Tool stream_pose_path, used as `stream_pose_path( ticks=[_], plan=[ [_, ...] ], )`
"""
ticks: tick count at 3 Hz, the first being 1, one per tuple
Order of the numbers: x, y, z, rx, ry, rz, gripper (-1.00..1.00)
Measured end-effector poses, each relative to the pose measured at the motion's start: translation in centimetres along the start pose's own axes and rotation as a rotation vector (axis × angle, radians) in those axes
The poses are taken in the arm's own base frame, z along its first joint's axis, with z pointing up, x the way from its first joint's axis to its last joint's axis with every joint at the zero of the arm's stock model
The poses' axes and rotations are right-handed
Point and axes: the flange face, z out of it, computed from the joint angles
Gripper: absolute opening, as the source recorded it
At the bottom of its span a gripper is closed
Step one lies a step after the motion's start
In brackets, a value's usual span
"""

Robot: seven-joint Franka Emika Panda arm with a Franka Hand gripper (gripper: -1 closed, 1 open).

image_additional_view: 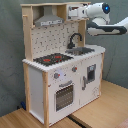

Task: Play with the kitchen

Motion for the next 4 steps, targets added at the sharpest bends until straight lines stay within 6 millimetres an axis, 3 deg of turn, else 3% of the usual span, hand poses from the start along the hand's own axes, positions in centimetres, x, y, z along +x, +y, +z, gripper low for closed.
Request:
stream_pose_path(
  ticks=[2, 3, 4],
  plan=[
    [1.6, 1.2, 2.5, -0.010, 0.032, -0.017, 1.00],
    [2.2, 2.9, 0.1, -0.047, 0.021, 0.027, 1.00],
    [3.0, 3.1, -1.7, -0.056, 0.016, 0.056, 1.00]
  ],
)
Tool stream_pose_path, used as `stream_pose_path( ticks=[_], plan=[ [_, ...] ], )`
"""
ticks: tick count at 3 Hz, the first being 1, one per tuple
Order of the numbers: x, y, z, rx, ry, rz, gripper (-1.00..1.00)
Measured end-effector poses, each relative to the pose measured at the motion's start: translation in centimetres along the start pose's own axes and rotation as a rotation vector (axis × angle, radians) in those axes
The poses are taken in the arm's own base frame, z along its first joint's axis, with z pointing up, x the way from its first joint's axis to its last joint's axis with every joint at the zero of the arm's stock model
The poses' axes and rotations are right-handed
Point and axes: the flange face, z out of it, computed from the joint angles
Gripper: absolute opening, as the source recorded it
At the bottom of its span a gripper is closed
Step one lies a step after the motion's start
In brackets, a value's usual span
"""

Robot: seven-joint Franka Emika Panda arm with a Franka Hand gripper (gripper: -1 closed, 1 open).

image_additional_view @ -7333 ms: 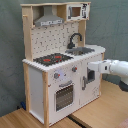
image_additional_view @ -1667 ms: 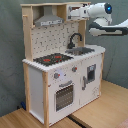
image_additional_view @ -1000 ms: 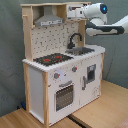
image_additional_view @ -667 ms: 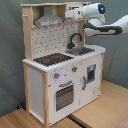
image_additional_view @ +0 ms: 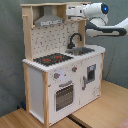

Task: Play with the kitchen

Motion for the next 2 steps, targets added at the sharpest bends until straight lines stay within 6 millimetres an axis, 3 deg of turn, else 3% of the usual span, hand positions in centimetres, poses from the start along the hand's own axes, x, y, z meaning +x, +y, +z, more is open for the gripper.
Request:
stream_pose_path(
  ticks=[2],
  plan=[
    [0.4, -1.2, -3.5, 0.006, -0.026, 0.060, 1.00]
  ],
)
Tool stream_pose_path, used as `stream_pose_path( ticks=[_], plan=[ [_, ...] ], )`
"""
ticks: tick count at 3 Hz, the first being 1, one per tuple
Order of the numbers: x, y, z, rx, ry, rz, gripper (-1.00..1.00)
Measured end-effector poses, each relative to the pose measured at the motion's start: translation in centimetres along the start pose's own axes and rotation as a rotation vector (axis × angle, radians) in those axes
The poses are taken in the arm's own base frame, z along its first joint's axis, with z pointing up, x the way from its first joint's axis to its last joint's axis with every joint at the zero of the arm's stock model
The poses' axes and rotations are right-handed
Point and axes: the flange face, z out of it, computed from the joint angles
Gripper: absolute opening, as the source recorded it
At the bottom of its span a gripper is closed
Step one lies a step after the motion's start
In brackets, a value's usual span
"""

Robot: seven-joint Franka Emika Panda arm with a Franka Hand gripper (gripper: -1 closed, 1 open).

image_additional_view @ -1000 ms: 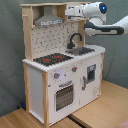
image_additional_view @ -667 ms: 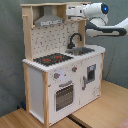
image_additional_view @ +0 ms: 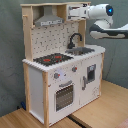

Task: Play with the kitchen

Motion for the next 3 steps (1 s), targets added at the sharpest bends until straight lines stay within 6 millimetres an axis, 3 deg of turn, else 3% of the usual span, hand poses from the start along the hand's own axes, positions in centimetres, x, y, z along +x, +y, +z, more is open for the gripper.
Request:
stream_pose_path(
  ticks=[3],
  plan=[
    [0.4, -3.7, -4.6, 0.027, -0.051, 0.130, 1.00]
  ],
)
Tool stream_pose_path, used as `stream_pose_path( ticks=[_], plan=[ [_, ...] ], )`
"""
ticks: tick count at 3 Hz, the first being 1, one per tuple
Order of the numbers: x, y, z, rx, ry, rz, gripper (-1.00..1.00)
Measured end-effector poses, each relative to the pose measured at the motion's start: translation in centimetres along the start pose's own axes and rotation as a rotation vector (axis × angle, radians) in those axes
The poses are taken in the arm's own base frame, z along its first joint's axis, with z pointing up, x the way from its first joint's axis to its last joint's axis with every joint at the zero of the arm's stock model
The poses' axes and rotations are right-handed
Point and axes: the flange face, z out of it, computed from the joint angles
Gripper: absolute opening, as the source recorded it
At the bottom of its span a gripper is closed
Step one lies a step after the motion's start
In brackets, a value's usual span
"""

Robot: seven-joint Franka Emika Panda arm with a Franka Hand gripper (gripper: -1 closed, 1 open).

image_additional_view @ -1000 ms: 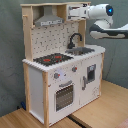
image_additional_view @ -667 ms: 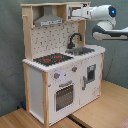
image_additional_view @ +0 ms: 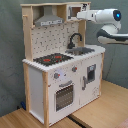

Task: Play with the kitchen

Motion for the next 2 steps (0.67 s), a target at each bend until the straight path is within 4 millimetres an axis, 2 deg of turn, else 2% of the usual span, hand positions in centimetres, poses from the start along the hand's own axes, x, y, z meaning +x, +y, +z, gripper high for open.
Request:
stream_pose_path(
  ticks=[2],
  plan=[
    [1.2, -2.3, -2.0, 0.027, -0.059, 0.124, 1.00]
  ],
)
